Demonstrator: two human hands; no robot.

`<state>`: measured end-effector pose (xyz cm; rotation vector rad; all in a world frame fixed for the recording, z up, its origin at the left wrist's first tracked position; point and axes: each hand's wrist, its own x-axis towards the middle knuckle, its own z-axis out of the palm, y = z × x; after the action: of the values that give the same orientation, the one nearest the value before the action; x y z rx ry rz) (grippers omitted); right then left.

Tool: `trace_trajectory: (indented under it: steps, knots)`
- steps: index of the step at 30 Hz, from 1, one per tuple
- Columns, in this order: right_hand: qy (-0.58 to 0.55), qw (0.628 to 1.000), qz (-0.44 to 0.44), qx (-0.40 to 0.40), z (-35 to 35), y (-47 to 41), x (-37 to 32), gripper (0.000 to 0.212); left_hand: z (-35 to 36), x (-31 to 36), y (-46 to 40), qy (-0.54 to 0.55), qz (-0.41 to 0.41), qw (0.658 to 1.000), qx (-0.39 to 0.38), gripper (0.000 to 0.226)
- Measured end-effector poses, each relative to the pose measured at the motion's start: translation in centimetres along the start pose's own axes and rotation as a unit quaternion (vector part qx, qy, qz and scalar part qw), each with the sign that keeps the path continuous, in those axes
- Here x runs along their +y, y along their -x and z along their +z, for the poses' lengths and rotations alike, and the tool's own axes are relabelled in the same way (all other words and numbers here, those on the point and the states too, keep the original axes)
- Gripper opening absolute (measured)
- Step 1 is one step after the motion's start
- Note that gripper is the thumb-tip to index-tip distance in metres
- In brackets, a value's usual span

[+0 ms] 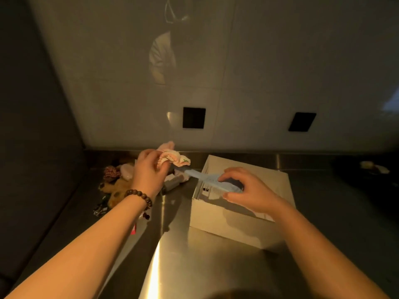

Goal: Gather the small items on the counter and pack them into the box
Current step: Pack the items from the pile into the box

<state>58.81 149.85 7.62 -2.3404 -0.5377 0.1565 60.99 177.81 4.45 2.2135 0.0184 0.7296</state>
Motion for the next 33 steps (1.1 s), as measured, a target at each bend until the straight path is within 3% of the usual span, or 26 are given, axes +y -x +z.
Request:
trace_trajectory:
  steps: [4,9,17,23,31,33]
  knots:
    - [-0.016,0.999,0.04,0.014,-5.2,0.6,4.9,0.04,2.1,1.3,0.2,0.012,0.022,0.999,-0.025,0.021]
    - [0.055,0.996,0.063,-0.024,-8.3,0.0,10.9,0.048,4.7,2.2,-0.2,0.021,0.04,0.998,-0.05,0.018]
    - [0.173,0.978,0.051,-0.108,-5.0,-3.5,16.2,0.062,7.6,2.9,-0.8,0.019,0.04,0.995,-0.088,0.019]
    - [0.307,0.939,0.094,-0.121,-3.2,-4.7,18.6,0.094,8.7,2.5,-0.4,0.014,0.046,0.992,-0.115,0.02]
    - [0.373,0.916,0.085,-0.121,-2.1,-4.5,19.2,0.096,10.2,2.4,-0.4,0.022,0.066,0.986,-0.153,0.025]
    - [0.354,0.926,0.084,-0.102,-2.0,-4.4,18.0,0.094,10.6,2.5,-0.3,0.031,0.064,0.983,-0.167,0.027]
